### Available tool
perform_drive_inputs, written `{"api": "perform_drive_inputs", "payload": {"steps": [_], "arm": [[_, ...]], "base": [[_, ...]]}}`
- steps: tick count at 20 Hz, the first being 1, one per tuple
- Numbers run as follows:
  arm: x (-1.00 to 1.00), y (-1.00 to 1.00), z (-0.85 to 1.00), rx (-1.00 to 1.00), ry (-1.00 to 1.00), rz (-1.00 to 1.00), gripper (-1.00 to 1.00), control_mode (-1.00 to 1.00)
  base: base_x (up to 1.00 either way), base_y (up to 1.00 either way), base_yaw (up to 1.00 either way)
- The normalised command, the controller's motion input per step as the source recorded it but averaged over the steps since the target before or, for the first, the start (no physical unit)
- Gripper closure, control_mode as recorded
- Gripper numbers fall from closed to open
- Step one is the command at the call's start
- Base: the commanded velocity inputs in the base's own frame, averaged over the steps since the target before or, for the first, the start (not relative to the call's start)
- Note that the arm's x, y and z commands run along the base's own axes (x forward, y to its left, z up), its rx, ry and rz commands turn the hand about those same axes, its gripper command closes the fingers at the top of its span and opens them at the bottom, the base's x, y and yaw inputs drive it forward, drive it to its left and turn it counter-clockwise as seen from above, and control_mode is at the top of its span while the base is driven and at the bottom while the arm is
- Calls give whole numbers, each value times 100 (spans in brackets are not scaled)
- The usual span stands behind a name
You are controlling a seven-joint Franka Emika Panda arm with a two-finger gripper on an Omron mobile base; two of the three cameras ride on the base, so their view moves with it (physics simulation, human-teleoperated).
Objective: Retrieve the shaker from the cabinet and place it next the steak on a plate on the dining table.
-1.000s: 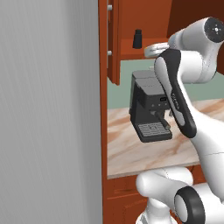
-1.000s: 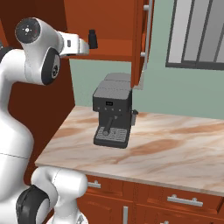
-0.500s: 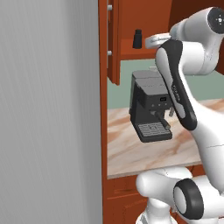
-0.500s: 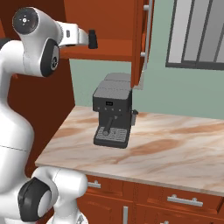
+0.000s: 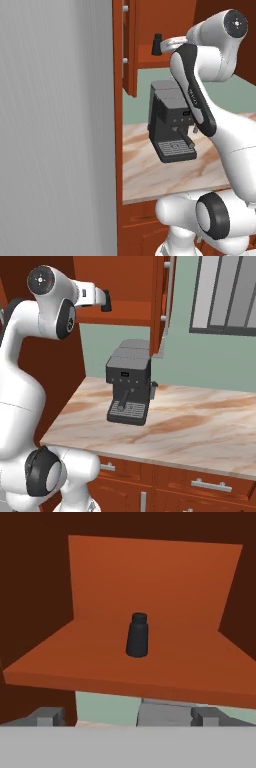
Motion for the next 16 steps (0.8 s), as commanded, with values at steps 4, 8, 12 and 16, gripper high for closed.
{"api": "perform_drive_inputs", "payload": {"steps": [4,8,12,16], "arm": [[42,0,0,0,0,0,-100,-100],[48,0,0,0,0,0,-100,-100],[34,0,0,0,0,0,-100,-100],[25,0,0,0,0,0,-100,-100]], "base": [[0,0,0],[0,0,0],[0,0,0],[0,0,0]]}}
